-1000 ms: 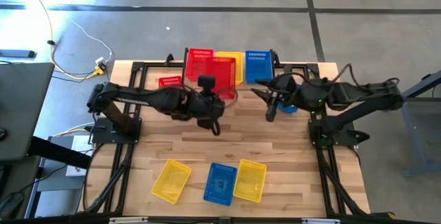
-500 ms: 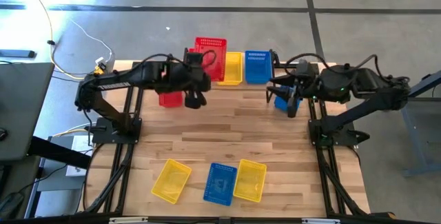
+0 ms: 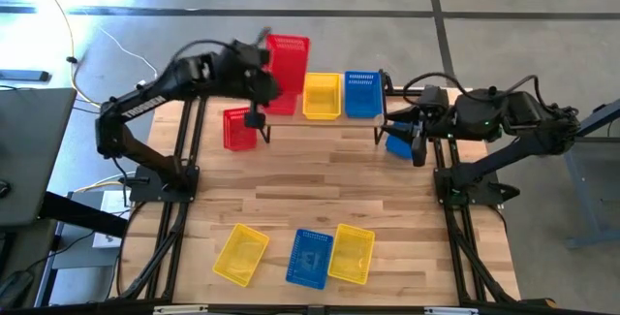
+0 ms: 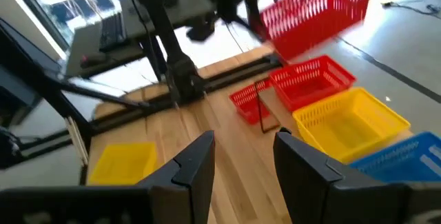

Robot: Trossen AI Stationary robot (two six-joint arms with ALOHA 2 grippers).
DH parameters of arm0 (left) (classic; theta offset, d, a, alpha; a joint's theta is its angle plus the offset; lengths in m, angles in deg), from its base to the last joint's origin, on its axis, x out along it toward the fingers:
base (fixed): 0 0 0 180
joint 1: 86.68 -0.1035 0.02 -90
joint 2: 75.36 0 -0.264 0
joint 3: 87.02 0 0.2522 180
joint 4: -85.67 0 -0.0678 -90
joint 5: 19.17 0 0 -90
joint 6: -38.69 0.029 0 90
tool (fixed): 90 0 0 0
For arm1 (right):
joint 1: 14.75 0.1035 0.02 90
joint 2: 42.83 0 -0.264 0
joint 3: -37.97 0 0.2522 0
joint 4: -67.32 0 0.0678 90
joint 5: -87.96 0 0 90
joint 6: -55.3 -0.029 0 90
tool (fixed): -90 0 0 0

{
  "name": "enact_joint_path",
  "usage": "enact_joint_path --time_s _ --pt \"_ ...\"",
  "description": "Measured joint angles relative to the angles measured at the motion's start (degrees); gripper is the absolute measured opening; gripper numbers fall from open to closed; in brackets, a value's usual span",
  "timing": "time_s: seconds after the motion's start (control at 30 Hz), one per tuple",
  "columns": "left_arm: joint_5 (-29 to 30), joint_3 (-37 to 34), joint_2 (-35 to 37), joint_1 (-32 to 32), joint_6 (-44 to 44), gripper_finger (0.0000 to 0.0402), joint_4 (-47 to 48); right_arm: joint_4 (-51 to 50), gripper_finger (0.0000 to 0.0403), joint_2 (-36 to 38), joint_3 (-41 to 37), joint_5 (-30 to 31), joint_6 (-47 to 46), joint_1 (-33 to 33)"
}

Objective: Stack baskets on shelf by color
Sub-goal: Stack the right red bin on top of the red bin on the shelf

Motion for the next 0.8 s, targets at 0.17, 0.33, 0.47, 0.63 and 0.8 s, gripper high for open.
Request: enact_joint_path --time_s 0.17,0.33,0.47,0.63,0.8 --pt "-0.56 -0.02 -0.36 -4.13 0.54 0.0 0.53 -4.2 0.0134 -0.02 0.0 0.03 0.0 0.0" --pt "-5.68 0.04 -0.76 -8.32 0.74 0.0 3.21 -5.63 0.0134 -0.02 0.0 0.05 -1.35 0.0" --pt "-12.11 0.02 -1.27 -11.61 1.71 0.0 4.49 -6.58 0.0134 -0.02 0.0 0.05 -2.58 0.0" --pt "-14.02 0.02 -2.89 -14.51 1.74 0.0 5.49 -7.04 0.0134 -0.02 0.0 0.05 -4.38 0.0" --pt "-16.63 0.02 -5.06 -15.81 2.03 0.0 6.02 -8.36 0.0134 -0.16 0.0 0.08 -5.11 0.0"
